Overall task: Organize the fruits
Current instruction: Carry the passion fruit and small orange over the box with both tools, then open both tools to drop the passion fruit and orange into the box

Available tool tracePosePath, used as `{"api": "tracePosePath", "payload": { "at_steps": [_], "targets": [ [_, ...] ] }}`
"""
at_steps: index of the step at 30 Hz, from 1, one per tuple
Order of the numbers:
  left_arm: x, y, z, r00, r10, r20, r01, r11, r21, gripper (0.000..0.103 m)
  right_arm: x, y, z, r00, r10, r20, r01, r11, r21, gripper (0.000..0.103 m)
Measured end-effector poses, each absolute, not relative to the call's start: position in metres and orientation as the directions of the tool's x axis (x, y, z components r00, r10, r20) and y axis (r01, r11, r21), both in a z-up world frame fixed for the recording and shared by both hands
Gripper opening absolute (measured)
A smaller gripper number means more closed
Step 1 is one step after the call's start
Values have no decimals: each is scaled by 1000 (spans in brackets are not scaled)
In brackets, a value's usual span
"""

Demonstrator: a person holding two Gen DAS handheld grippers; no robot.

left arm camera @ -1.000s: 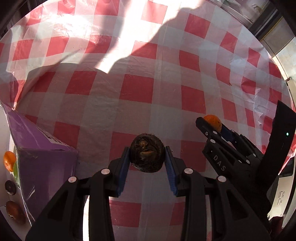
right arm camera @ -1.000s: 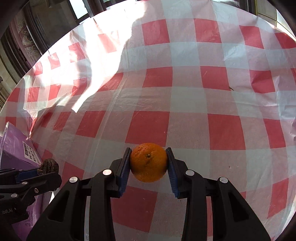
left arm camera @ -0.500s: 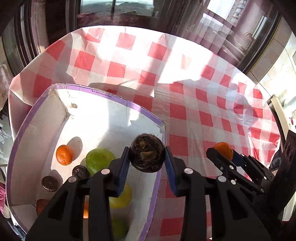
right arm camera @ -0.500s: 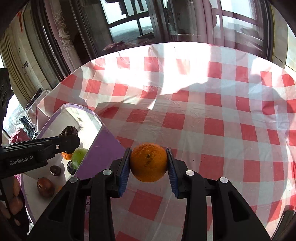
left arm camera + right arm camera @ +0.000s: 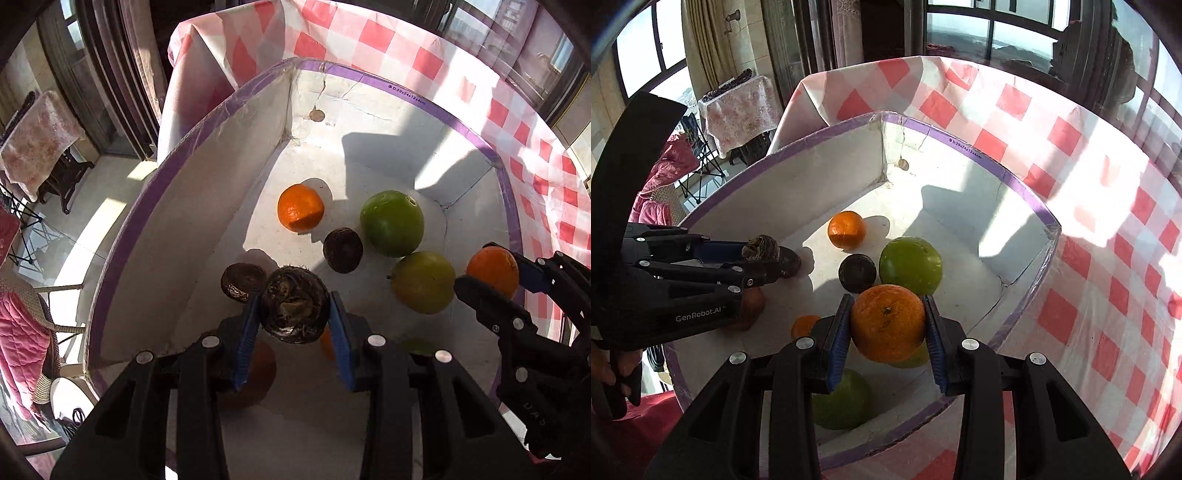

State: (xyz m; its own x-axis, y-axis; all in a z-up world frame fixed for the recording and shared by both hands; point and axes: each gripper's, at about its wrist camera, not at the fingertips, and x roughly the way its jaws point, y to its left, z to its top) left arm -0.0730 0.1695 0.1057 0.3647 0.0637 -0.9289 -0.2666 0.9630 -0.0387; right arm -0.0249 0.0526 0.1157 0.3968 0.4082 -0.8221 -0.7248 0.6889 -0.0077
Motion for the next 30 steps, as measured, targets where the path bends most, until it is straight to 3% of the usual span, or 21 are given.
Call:
{"api": "tracePosePath", "payload": {
  "at_steps": [12,30],
  "targets": [
    [-63,173,81,295,108,-950,-221,974,42,38,-24,100,78,313,242,-919,-785,610,-106,37],
    [-48,185,64,213,96,-972,-236,971,44,40,-9,122,61,245,209,-947,-800,595,-76,37]
  ]
}}
